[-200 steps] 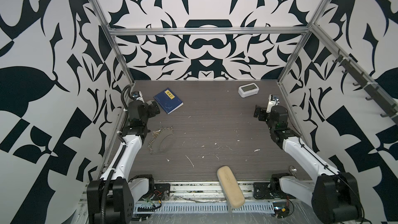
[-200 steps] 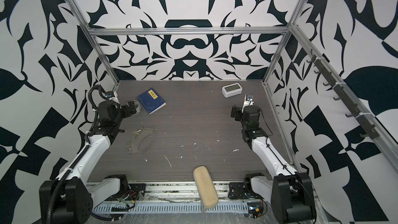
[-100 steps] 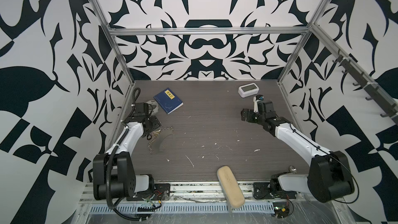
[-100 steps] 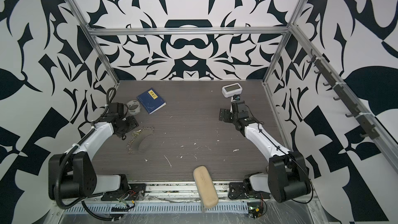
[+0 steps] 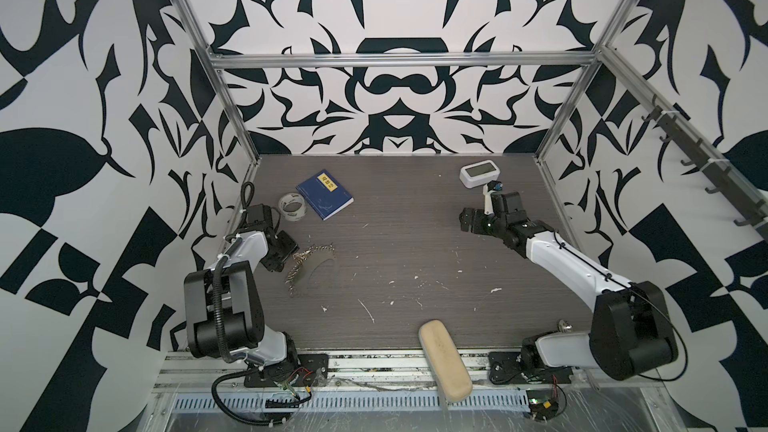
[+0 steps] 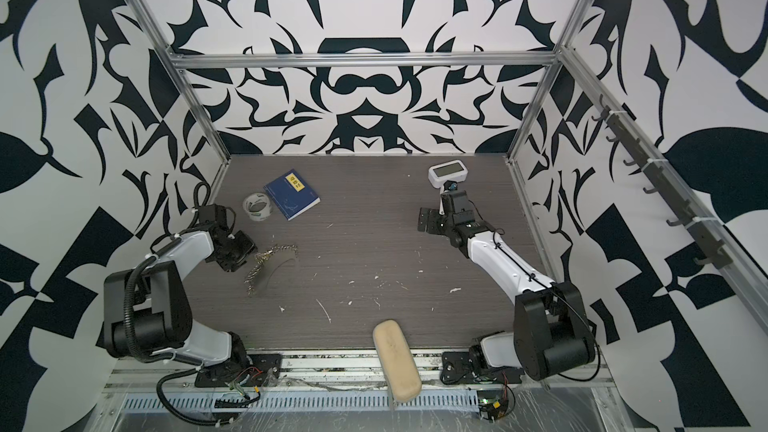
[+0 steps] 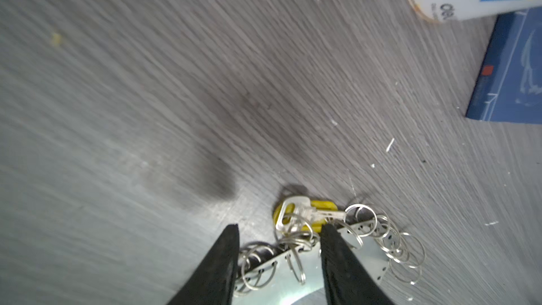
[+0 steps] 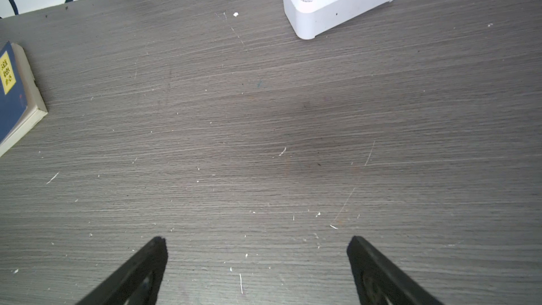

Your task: Remove the keys from the keyring

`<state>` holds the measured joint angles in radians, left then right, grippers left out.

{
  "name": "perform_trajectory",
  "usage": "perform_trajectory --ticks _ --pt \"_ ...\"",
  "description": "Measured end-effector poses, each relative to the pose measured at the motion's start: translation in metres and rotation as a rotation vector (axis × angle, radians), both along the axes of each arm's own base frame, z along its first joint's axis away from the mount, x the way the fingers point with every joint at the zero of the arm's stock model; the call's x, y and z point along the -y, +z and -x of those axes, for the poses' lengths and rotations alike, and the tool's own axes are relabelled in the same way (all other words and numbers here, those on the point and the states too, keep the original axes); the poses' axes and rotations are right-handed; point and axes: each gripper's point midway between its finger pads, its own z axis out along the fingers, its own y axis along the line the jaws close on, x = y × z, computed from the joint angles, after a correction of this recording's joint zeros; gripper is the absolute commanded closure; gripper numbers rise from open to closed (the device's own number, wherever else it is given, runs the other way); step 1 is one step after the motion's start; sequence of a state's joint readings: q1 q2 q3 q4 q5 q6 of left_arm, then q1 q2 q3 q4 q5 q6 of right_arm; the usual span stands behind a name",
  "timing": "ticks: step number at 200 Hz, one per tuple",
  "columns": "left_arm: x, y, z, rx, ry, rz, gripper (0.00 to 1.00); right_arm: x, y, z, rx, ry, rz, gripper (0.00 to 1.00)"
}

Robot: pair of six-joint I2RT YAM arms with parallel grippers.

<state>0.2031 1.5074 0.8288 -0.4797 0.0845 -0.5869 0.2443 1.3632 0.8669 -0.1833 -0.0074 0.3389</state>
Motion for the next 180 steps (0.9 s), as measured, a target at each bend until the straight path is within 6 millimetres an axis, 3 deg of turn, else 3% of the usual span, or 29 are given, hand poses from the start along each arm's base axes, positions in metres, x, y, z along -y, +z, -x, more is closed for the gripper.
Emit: perform_trajectory --ticks 41,135,180 --pt "0.006 -0.009 -0.003 -0.023 -0.012 0.044 0.58 -0.003 0.000 -0.001 -0.005 0.010 -0.004 0.00" --pt "0.019 -0.015 -0.008 -0.047 -0.044 0.088 0.59 -0.010 0.004 -0.005 -0.001 0.035 -0.006 0.00" --pt "0.021 -0.016 -0.014 -0.060 -0.076 0.066 0.73 -0.010 0.003 -0.004 -0.003 0.046 0.008 0.00"
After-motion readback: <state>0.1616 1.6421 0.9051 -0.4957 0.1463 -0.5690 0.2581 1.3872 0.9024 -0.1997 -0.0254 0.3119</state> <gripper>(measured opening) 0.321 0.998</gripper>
